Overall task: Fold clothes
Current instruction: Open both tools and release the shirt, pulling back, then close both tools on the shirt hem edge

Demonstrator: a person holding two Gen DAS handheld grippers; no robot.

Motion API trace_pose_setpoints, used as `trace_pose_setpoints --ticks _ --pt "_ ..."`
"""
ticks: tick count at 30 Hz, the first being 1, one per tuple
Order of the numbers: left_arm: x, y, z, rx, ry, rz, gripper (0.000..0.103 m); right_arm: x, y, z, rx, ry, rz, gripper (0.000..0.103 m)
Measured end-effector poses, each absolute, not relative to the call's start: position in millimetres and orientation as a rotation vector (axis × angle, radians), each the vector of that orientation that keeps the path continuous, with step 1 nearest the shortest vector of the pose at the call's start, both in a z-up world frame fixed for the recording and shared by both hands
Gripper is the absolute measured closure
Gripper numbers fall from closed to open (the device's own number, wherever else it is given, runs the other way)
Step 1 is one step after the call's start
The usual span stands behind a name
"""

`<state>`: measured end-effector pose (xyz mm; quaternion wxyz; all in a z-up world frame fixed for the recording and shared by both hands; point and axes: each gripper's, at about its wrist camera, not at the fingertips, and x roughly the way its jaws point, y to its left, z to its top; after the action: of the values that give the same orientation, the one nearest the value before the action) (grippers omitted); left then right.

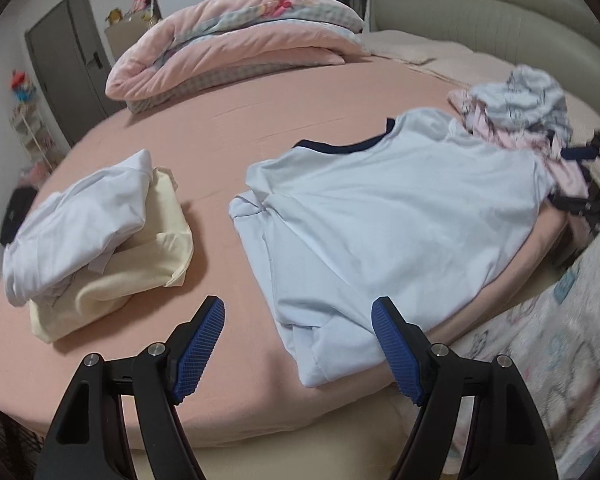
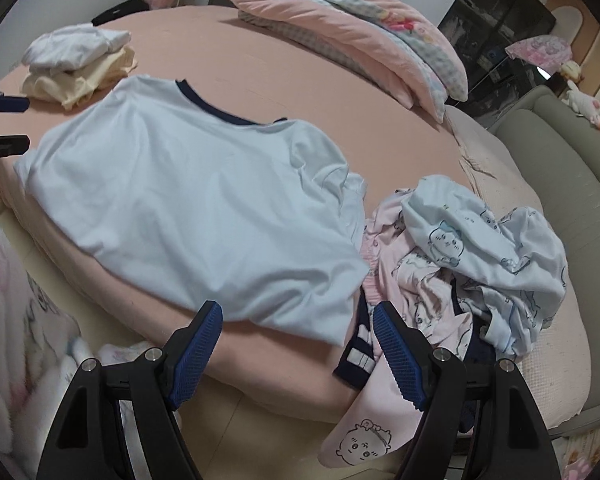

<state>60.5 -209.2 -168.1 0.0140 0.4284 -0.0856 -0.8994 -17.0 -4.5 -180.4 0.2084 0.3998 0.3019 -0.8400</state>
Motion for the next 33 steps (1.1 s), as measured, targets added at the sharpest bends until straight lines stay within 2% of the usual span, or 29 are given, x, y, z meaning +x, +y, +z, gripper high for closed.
trace_pose_setpoints --ticks 9,18,21,33 --pt "55.7 -194.1 -188.6 1.377 -0.398 -2.782 0.028 -22.9 -3.0 -201.1 1.176 0.79 -2.317 0.025" --pt "44.8 -201.8 -213.5 1.451 -0.278 -2.75 0.028 -29.3 -6.4 -218.3 1.176 0.815 -2.354 0.025" --pt "44.8 -200.6 -215.1 1.451 -0.297 -2.759 0.028 -32.7 -6.4 -220.7 1.187 0.791 -2.353 0.025" --pt "57.2 -192.6 -211.5 1.51 -0.416 -2.795 0.028 -35.9 -18.7 -224.6 1.129 0.904 -2.35 0.025"
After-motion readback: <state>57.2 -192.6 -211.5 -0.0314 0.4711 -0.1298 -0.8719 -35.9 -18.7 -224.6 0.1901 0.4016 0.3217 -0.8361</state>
